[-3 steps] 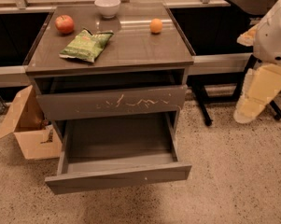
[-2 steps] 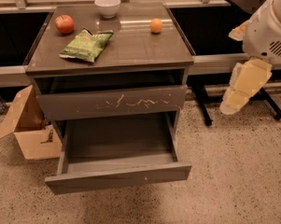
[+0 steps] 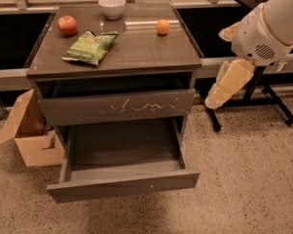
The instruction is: Place green jalapeno chip bag into middle drawer
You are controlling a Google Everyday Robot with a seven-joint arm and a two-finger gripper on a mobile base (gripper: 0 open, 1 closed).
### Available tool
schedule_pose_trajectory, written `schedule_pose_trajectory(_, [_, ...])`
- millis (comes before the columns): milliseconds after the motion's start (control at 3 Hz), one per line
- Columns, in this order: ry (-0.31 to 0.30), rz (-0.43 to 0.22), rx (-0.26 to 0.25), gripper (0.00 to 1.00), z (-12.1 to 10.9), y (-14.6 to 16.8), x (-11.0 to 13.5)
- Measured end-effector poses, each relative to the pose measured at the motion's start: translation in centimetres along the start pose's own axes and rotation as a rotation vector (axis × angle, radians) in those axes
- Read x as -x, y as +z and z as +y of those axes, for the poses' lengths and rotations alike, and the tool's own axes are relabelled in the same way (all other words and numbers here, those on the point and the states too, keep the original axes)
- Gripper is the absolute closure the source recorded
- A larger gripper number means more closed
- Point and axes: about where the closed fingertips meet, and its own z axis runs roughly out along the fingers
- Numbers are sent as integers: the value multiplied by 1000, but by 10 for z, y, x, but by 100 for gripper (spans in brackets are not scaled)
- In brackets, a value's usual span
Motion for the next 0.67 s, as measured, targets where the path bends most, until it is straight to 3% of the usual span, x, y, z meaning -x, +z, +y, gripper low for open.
schedule_pose_trajectory(333, [-13, -72, 9, 0, -13, 19, 11])
schedule_pose_trajectory(667, [-50, -226, 34, 0, -39, 53, 44])
